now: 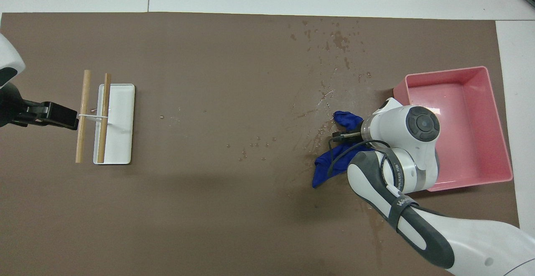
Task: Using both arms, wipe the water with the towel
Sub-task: 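Continue wiping the table with the cloth using the right gripper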
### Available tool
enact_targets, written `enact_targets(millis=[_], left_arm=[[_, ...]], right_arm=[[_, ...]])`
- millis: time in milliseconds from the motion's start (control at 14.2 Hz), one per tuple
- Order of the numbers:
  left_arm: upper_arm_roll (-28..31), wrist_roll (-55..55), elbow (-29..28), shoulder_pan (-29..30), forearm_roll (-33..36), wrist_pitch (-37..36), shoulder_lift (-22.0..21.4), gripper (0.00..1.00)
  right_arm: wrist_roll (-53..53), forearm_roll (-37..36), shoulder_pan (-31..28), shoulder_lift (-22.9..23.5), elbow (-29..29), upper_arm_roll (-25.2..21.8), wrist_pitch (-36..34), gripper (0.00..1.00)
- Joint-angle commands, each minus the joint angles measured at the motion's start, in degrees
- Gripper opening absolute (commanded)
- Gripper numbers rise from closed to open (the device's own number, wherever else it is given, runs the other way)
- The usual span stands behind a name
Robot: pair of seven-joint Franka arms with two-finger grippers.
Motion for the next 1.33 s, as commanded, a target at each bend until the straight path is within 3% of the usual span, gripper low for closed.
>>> enact_targets(millis=[0, 351, 702, 842, 1263], left_arm=[[0.7, 0.2, -1.6, -0.5, 0.0, 0.5, -1.3, 1.00], [0.7, 0.2, -1.6, -0.5, 0.0, 0.5, -1.3, 1.00], [0.6, 0.2, -1.6, -0.5, 0.0, 0.5, -1.3, 1.00], [0.7, 0.2, -1.6, -0.5, 0.0, 0.5, -1.3, 1.00], [0.6, 0.2, -1.6, -0.5, 0.0, 0.5, -1.3, 1.00]], right_arm=[[-0.4, -2.1, 0.4, 1.5, 1.3, 1.0, 0.4, 0.00], [16.4, 1.6, 9.0, 3.3, 1.6, 1.2, 2.9, 0.00], [17.6, 22.5, 15.3, 4.3, 5.3, 1.3, 4.0, 0.00], [16.0, 22.9, 14.5, 4.6, 5.5, 1.1, 4.0, 0.00], [-3.4, 20.3, 8.4, 7.1, 5.9, 0.3, 5.8, 0.00]])
